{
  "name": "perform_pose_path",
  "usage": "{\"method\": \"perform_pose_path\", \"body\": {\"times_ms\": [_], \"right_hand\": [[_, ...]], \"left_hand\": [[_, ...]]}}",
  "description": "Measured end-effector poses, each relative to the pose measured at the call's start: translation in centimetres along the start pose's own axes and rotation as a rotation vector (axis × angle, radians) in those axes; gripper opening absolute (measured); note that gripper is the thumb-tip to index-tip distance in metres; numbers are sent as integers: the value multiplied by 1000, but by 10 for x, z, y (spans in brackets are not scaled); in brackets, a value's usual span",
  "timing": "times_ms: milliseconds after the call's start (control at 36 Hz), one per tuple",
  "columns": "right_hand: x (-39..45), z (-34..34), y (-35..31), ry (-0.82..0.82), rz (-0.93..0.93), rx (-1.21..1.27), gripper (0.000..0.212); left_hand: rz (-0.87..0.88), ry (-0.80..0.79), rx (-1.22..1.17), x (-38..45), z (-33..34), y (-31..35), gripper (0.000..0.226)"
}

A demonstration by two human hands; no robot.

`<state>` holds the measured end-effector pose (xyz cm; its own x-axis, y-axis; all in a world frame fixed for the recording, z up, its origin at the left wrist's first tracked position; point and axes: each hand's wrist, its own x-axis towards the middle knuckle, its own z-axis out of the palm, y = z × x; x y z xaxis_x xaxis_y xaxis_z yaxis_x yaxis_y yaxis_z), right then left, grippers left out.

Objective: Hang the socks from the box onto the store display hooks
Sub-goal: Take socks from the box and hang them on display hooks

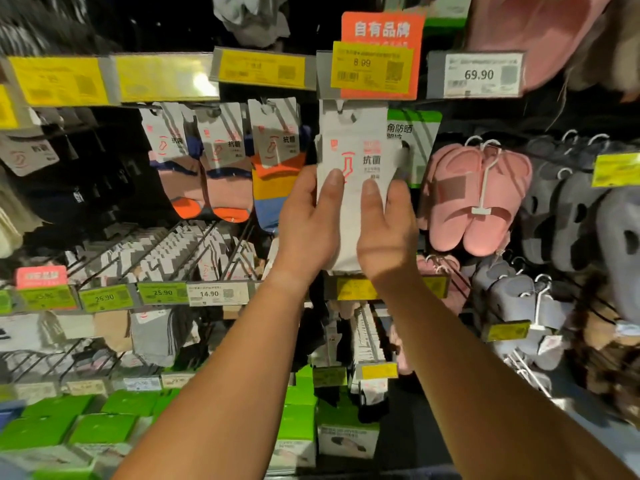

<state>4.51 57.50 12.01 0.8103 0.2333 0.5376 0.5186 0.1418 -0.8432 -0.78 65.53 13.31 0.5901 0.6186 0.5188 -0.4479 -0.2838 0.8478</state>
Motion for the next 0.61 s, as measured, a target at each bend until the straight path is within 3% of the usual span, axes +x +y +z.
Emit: {"method": "perform_pose_path", "body": {"times_ms": [111, 167, 250, 361, 500, 611], "right_hand": [[19, 1, -9, 4, -39, -25, 5], [29, 3, -9, -4, -6, -20, 7], [40, 3, -10, -2, 45, -54, 27], [54, 9, -5, 3, 111, -129, 42], [83, 20, 4, -31, 194, -267, 32], [93, 24, 15, -44, 240, -383, 39]], "left_hand": [[-6, -4, -35, 16, 3, 2, 21], [-35, -3, -45, 24, 4, 1, 36], [-48, 13, -36, 36, 6, 0, 58], [-106, 79, 12, 46, 10, -5, 40], [-256, 133, 288, 72, 18, -19, 45], [-306, 57, 531, 76, 21, -37, 49]]}}
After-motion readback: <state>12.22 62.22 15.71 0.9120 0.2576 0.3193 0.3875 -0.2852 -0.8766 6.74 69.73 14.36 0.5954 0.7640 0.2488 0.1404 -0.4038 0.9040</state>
